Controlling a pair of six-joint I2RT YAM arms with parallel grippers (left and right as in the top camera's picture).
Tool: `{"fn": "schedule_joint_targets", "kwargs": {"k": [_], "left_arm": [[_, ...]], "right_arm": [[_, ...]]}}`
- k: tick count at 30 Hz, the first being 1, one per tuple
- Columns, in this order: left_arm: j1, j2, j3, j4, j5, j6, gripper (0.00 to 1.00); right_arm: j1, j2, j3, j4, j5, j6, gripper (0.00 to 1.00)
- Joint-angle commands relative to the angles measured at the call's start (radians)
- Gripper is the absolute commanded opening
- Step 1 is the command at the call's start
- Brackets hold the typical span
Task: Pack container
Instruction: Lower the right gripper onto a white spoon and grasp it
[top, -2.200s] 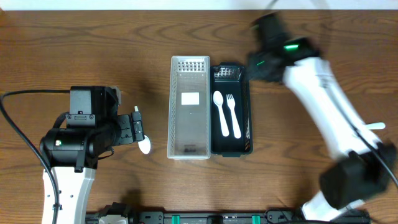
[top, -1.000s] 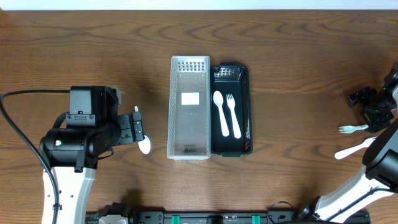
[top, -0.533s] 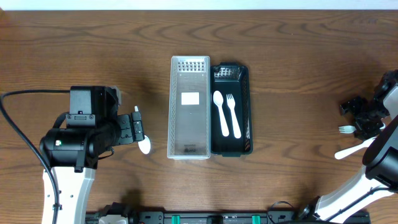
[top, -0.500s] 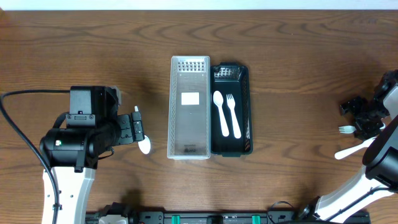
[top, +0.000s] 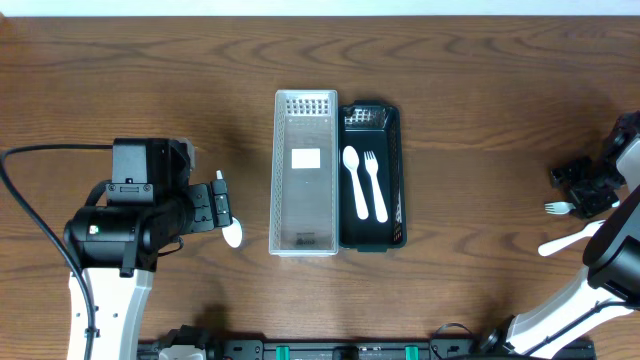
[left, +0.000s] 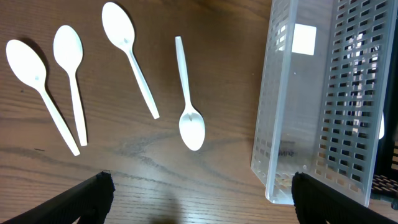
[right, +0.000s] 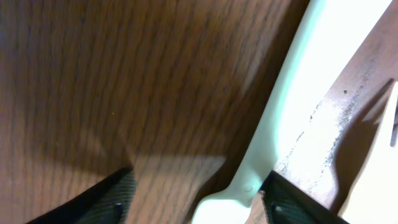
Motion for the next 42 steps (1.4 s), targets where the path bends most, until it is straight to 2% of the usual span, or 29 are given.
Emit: {"fn": "schedule_joint_targets", "kwargs": {"k": [1, 4, 8, 16, 20, 25, 32, 34, 38, 42], "left_arm": [[0.005, 0.0, 0.018, -0.003, -0.005, 0.003, 0.93], [0.005, 0.0, 0.018, -0.003, -0.005, 0.003, 0.93], [0.005, 0.0, 0.018, -0.003, -0.005, 0.003, 0.93], [0.005, 0.0, 0.018, -0.003, -0.006, 0.003, 0.93], [0.005, 0.0, 0.018, -0.003, -0.005, 0.003, 0.93], [0.005, 0.0, 0.018, -0.003, -0.006, 0.003, 0.93], [0.005, 0.0, 0.018, -0.003, -0.005, 0.003, 0.93], [0.005, 0.0, 0.018, -0.003, -0.005, 0.003, 0.93], [0.005, 0.0, 0.018, -0.003, -0.005, 0.003, 0.93], [0.005, 0.0, 0.018, -0.003, -0.005, 0.003, 0.93]], "right_arm": [[-0.009, 0.008, -0.008, 0.014, 0.0, -0.002, 0.56], [-0.009, 0.008, -0.008, 0.016, 0.0, -0.002, 0.49], [-0.009, 0.008, -0.008, 0.018, 0.014, -0.002, 0.45], [-0.009, 0.008, -0.008, 0.017, 0.03, -0.002, 0.33], [-0.009, 0.008, -0.008, 0.017, 0.03, -0.002, 0.31], [-0.009, 0.008, -0.008, 0.015, 0.03, -0.002, 0.19], [-0.009, 0.008, -0.008, 0.008, 0.03, -0.002, 0.16], [-0.009, 0.008, -0.008, 0.004, 0.03, -0.003, 0.11], [-0.009, 0.008, -0.008, -0.005, 0.03, -0.047, 0.01], [-0.008, 0.008, -0.008, -0.013, 0.03, -0.102, 0.01]]}}
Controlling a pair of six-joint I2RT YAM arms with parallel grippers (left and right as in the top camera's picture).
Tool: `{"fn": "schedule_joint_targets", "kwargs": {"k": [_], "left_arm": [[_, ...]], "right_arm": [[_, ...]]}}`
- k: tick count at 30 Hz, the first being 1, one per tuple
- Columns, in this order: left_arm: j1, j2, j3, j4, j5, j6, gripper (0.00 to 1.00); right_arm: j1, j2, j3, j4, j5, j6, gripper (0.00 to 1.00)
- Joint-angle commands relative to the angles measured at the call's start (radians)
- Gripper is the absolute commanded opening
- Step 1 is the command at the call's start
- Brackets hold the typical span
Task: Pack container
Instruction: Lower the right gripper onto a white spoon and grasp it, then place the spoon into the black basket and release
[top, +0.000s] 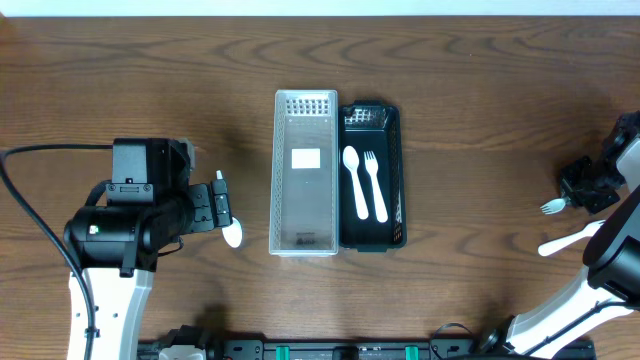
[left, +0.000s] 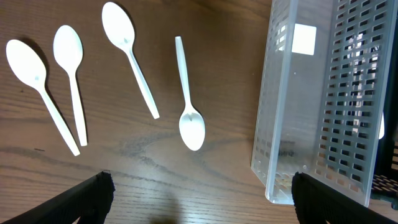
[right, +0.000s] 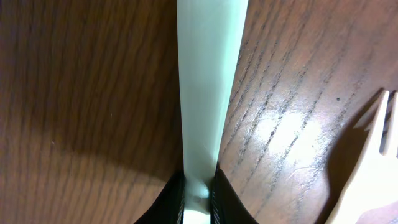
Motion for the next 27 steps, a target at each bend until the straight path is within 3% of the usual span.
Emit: {"fn": "schedule_joint_targets", "kwargs": {"k": [1, 7, 13, 21, 27], "left_arm": [[0.005, 0.0, 0.018, -0.003, -0.005, 0.003, 0.93], [0.005, 0.0, 0.018, -0.003, -0.005, 0.003, 0.93], [0.005, 0.0, 0.018, -0.003, -0.006, 0.003, 0.93], [0.005, 0.0, 0.018, -0.002, -0.006, 0.003, 0.93], [0.005, 0.0, 0.018, -0.002, -0.005, 0.003, 0.93]], "right_arm": [[-0.007, 0.007, -0.008, -0.008, 0.01, -0.076, 0.01], [0.019, -0.019, -0.007, -0.006, 0.01, -0.13, 0.01], [0.159, -0.182, 0.0, -0.006, 0.001, -0.192, 0.01], [0.576, -0.453, 0.005, -0.058, -0.036, -0.176, 0.01], [0.922, -0.482, 0.005, -0.059, -0.042, -0.084, 0.01]]}}
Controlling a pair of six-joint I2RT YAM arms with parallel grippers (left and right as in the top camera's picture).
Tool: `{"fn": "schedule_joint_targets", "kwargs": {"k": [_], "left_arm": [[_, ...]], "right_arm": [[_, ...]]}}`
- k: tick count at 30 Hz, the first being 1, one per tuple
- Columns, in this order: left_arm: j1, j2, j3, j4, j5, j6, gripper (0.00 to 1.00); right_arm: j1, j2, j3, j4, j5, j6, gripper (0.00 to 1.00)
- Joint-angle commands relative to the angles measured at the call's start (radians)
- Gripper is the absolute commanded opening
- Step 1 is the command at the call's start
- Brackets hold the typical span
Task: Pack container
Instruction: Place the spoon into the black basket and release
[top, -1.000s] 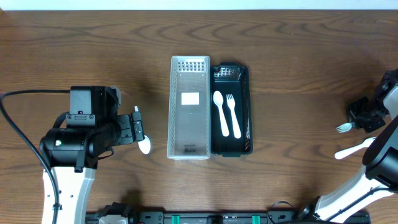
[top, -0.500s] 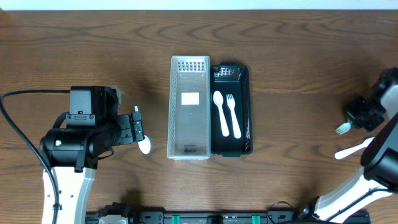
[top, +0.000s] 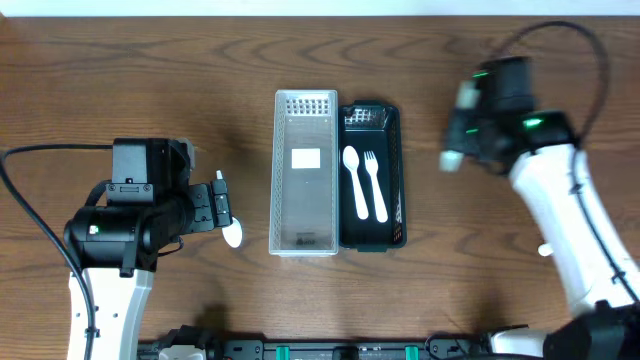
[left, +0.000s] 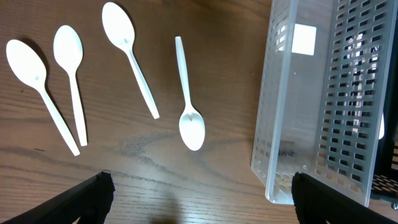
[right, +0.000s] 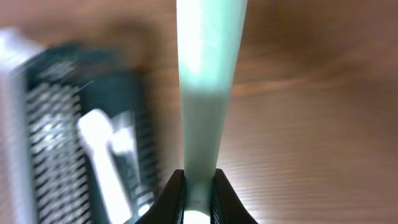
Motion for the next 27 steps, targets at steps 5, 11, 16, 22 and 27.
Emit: {"fn": "schedule_joint_targets", "kwargs": {"k": [5, 11, 16, 22, 27], "left_arm": [[0.005, 0.0, 0.018, -0.002, -0.005, 0.003, 0.93], [0.005, 0.0, 0.018, -0.003, -0.005, 0.003, 0.93], [0.005, 0.0, 0.018, -0.003, -0.005, 0.003, 0.93], [0.005, 0.0, 0.018, -0.003, -0.005, 0.003, 0.93], [0.005, 0.0, 0.018, -0.002, -0.005, 0.003, 0.93]], "right_arm": [[0.248, 0.073, 0.004, -0.002, 0.003, 0.144, 0.01], [0.291, 0.22, 0.004, -0.001, 0.002, 0.168, 0.01], [0.291, 0.309, 0.004, 0.022, -0.002, 0.147, 0.06], [0.288, 0.298, 0.016, 0.056, -0.006, 0.104, 0.57], [0.255, 0.245, 0.124, -0.001, 0.002, 0.059, 0.57]]}}
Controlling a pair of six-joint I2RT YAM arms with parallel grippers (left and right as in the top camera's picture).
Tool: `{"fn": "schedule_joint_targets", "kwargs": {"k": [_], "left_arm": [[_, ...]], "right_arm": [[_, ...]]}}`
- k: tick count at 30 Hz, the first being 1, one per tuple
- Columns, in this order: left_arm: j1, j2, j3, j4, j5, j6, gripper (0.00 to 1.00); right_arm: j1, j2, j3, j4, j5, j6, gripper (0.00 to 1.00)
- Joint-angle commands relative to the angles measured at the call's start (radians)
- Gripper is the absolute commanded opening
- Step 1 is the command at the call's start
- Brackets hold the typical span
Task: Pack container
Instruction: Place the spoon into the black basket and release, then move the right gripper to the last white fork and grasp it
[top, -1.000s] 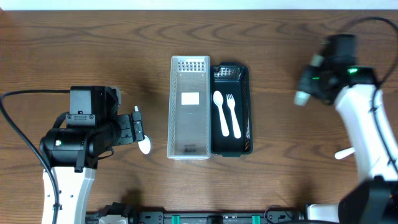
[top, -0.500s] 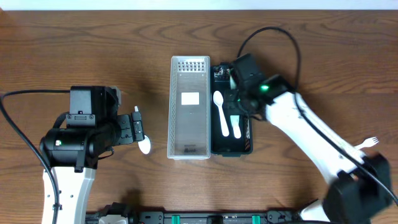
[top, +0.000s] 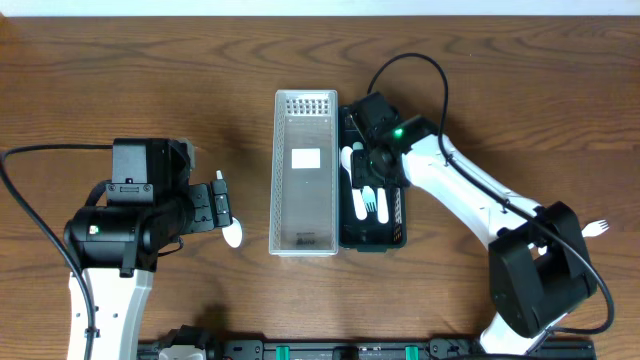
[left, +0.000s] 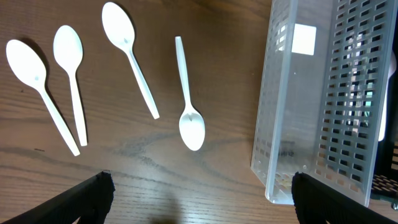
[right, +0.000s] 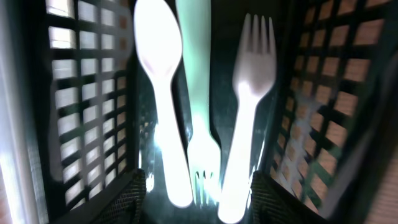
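The black basket (top: 373, 238) stands against the right side of the clear container (top: 304, 205). My right gripper (top: 372, 168) hangs low inside the basket, open. Below its spread fingers (right: 133, 200) a white fork (right: 200, 140) lies free between a white spoon (right: 158, 81) and another white fork (right: 252, 68). My left gripper (left: 202, 190) is open above the table, left of the clear container (left: 323, 93). Several white spoons (left: 186, 93) lie on the wood in front of it.
One more white fork (top: 597, 228) lies near the table's right edge. In the overhead view only one spoon bowl (top: 233, 237) shows beside the left arm; the other spoons are hidden under it. A white label (top: 305, 157) sits in the clear container.
My right gripper was shut on a fork over the table to the right of the basket. Now it is inside the basket and open, with the fork lying between the spoon and the other fork.
My right gripper stood open round a fork handle at the table's far right. Then it was shut on that fork there. Then it held the fork near the basket, and now the fork lies in the basket, let go. The left arm has not moved.
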Motion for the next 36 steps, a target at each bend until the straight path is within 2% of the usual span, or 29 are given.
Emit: {"fn": "schedule_joint_targets", "kwargs": {"k": [1, 7, 12, 15, 20, 27, 36], "left_arm": [[0.005, 0.0, 0.018, -0.003, -0.005, 0.003, 0.93], [0.005, 0.0, 0.018, -0.003, -0.005, 0.003, 0.93], [0.005, 0.0, 0.018, -0.003, -0.005, 0.003, 0.93], [0.005, 0.0, 0.018, -0.003, -0.005, 0.003, 0.93], [0.005, 0.0, 0.018, -0.003, -0.006, 0.003, 0.93], [0.005, 0.0, 0.018, -0.003, -0.006, 0.003, 0.93], [0.005, 0.0, 0.018, -0.003, -0.006, 0.003, 0.93]], "right_arm": [[-0.042, -0.091, 0.124, -0.043, 0.023, -0.037, 0.57], [-0.269, -0.254, 0.239, -0.16, 0.096, 0.036, 0.6], [-0.605, -0.322, 0.237, -0.274, 0.096, 0.082, 0.8], [-0.81, -0.311, 0.203, -0.306, 0.048, 0.063, 0.87], [-1.069, -0.267, 0.063, -0.232, -0.05, -0.014, 0.89], [-1.252, -0.164, -0.113, -0.088, -0.057, -0.085, 0.91], [-1.333, -0.015, -0.145, 0.037, -0.054, -0.11, 0.96]]}}
